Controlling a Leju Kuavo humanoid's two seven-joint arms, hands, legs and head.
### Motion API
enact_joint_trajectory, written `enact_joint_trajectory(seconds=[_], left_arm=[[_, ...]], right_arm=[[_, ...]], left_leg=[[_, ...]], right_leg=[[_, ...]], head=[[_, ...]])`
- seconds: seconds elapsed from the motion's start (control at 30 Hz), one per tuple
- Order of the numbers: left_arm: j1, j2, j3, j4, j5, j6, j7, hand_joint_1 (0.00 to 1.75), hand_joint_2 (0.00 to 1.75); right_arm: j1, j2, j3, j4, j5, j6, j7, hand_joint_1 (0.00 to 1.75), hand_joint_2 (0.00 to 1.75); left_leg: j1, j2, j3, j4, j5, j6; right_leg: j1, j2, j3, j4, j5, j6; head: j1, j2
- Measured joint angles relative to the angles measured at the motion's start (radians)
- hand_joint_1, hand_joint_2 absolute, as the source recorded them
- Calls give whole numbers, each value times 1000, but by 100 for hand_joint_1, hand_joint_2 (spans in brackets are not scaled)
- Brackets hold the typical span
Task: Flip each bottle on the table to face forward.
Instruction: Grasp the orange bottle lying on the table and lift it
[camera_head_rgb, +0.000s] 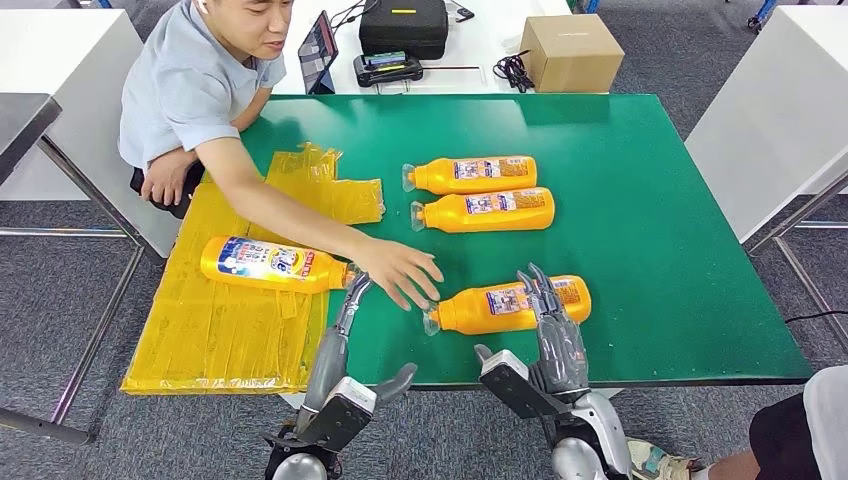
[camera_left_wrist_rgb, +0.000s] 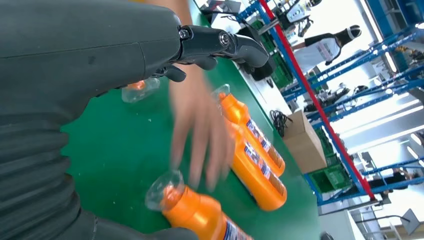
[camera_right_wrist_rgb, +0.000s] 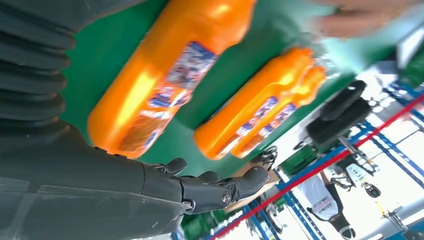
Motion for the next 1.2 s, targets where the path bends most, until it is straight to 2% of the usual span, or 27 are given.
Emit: enact_joint_trajectory(seconds=[0.2,0.4,0.8,1.0,1.2], left_arm=[[1,-1,-9,-10,-4,-36,32,0,175],[3,-1,-17,-29,-10,-73,50,0,175],[7,3,-26,-46,20,-141,70,0,175],[6,3,-38,-46,31,-157,73,0,175],[2,5,-47,-45,45,-171,77,0,175]], right_arm=[[-11,-56,27,12,193,-22,89,0,175],[-21,-120,48,13,290,-13,147,0,175],[-54,-232,52,29,341,44,215,0,175],[-101,-258,44,89,346,57,229,0,175],[-168,-260,40,182,336,53,222,0,175]], left_leg=[[0,0,0,0,0,0],[0,0,0,0,0,0],[0,0,0,0,0,0],[0,0,0,0,0,0],[0,0,0,0,0,0]], right_leg=[[0,0,0,0,0,0],[0,0,0,0,0,0],[0,0,0,0,0,0],[0,0,0,0,0,0],[0,0,0,0,0,0]], head=[[0,0],[0,0],[-1,0],[0,0],[-1,0]])
